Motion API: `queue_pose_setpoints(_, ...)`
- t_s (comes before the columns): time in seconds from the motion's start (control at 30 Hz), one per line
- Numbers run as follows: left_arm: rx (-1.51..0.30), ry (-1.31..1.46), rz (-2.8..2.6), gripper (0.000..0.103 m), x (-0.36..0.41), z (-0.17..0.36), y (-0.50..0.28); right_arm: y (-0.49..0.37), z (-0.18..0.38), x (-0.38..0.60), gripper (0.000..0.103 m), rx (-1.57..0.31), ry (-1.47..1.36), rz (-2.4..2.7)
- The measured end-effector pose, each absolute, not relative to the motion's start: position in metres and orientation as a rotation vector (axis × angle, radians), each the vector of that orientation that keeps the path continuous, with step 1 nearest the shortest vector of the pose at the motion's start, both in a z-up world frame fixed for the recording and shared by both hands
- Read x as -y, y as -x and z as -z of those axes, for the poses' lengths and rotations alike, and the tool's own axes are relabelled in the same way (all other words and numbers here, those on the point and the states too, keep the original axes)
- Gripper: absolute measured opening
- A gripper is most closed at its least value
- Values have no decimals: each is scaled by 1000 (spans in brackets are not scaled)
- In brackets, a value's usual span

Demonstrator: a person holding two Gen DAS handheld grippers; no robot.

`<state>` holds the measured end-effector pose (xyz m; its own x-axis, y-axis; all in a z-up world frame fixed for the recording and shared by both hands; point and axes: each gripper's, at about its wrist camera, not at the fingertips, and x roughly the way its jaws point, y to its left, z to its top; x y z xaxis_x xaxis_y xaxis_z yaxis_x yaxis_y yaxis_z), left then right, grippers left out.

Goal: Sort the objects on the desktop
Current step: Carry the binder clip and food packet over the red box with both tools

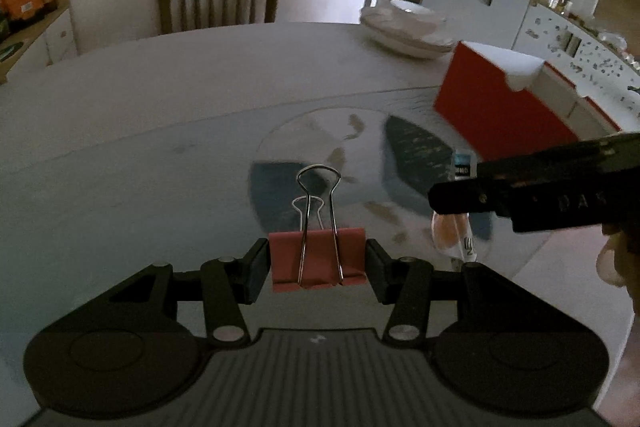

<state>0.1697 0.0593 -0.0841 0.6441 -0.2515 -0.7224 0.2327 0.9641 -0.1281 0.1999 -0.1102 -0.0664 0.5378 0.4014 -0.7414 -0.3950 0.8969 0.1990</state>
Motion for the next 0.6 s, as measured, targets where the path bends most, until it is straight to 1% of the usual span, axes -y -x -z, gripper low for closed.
queue_pose_setpoints(0.3, -813, 6, 333, 50, -12, 58, -162, -175, 38, 159, 57, -831, -25, -477)
queue_pose_setpoints(0.6, -775, -26, 406, 50, 44, 28, -164, -168, 9, 214, 57, -812, -19, -456)
